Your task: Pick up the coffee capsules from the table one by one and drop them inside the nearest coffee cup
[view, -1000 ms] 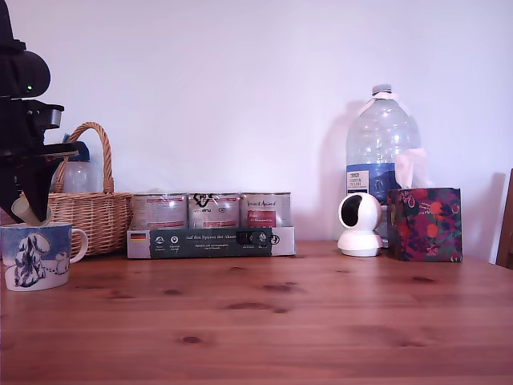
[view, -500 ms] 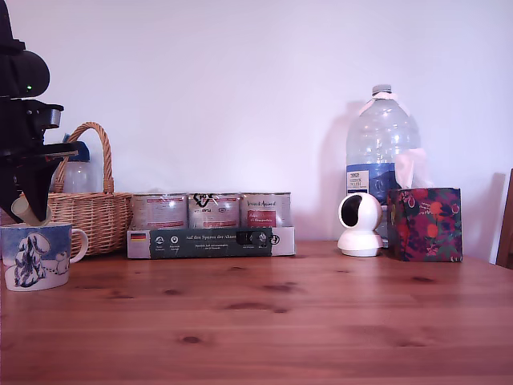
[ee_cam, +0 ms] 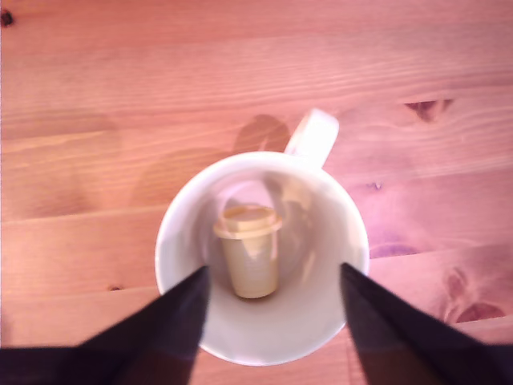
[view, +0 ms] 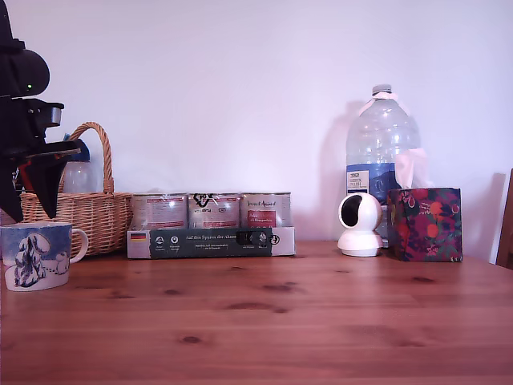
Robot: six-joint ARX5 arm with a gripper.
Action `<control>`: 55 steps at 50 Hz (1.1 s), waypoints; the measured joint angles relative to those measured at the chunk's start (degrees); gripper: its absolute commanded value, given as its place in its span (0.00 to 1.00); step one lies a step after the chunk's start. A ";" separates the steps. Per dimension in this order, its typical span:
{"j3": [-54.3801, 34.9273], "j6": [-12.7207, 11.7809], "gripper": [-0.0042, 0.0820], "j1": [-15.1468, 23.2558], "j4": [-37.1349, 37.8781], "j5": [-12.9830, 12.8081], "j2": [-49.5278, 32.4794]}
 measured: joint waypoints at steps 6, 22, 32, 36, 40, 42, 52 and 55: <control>0.00 0.00 0.95 0.00 -0.07 0.02 0.00; 0.00 0.42 0.51 -0.35 -1.88 0.07 -0.04; 0.00 1.27 0.03 -0.39 -0.79 1.92 -1.18; 0.00 1.53 0.03 -0.44 0.22 2.43 -3.21; 0.00 1.55 0.03 -0.50 1.22 2.91 -6.21; 0.00 1.57 0.03 -0.55 1.51 3.37 -8.02; 0.09 1.73 0.03 -0.61 4.15 4.66 -15.76; 0.13 1.70 0.03 -0.72 4.90 5.11 -17.40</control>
